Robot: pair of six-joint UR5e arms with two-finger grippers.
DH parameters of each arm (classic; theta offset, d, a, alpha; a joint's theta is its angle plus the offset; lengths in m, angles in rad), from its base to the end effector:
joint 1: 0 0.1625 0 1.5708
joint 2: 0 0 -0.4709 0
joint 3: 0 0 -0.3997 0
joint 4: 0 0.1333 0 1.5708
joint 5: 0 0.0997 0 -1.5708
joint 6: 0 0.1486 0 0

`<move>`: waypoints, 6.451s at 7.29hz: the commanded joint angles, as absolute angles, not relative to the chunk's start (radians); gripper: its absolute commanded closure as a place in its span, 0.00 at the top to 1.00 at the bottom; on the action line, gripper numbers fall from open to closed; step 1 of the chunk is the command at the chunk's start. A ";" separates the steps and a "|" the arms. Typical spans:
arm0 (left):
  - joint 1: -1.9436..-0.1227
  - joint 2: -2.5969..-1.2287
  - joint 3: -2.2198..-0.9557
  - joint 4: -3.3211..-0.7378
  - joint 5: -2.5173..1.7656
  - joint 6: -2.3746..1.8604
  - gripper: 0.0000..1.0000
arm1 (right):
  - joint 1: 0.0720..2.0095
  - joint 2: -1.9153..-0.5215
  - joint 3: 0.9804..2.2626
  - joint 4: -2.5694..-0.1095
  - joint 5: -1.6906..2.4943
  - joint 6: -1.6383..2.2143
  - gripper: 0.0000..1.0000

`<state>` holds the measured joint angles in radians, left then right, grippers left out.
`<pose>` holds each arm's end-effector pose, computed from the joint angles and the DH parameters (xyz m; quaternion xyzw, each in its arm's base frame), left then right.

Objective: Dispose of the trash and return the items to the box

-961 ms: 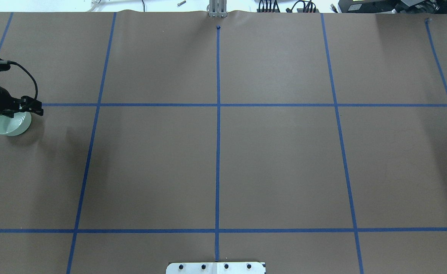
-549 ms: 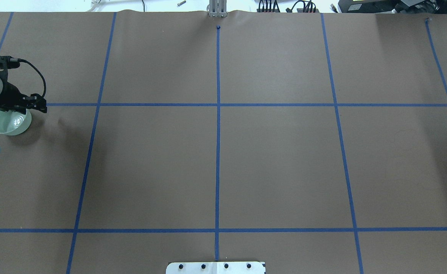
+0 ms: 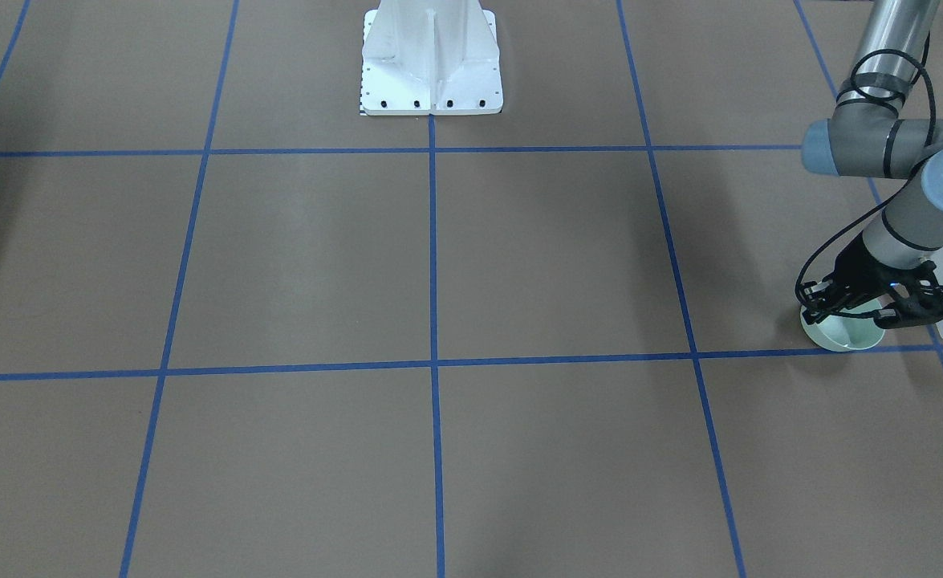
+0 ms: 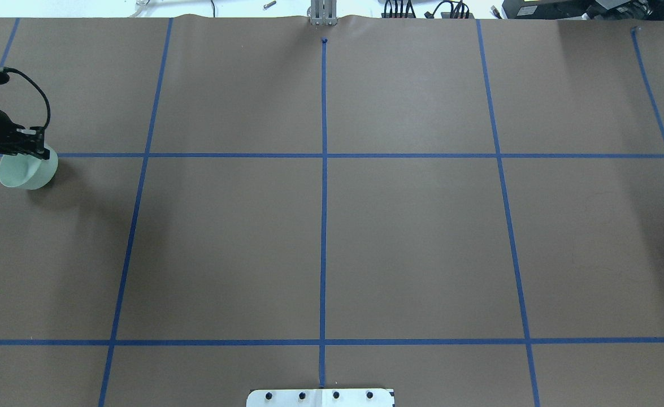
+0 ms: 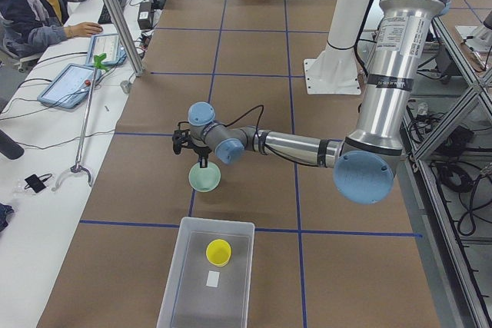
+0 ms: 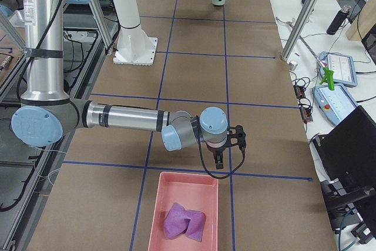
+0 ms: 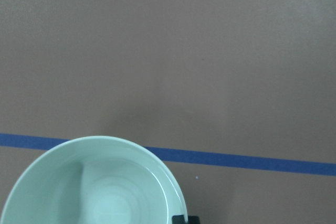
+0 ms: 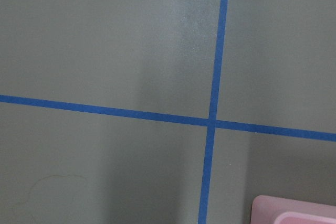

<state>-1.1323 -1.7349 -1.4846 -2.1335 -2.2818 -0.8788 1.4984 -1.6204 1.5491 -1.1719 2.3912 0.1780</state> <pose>0.2315 -0.5792 0.6266 0.0312 0.4419 -0.0874 0.8922 -0.0118 -0.5028 0.7252 0.0992 -0.4090 -0.0172 0.9069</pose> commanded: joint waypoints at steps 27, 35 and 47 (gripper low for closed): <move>-1.428 -1.509 -1.878 -1.663 -2.353 -0.267 0.97 | 1.292 -1.737 1.859 -1.198 2.290 0.486 1.00; -1.428 -1.506 -1.832 -1.671 -2.353 -0.261 0.97 | 1.421 -1.645 2.043 -1.698 2.293 0.175 1.00; -1.483 -1.486 -1.842 -1.666 -2.396 -0.120 0.98 | 1.416 -1.661 1.968 -1.692 2.283 0.126 1.00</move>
<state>-1.4829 -1.4861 -1.8425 -1.6644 -2.3977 -0.1161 1.4159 -1.6608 1.9704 -1.6922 2.2851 0.1261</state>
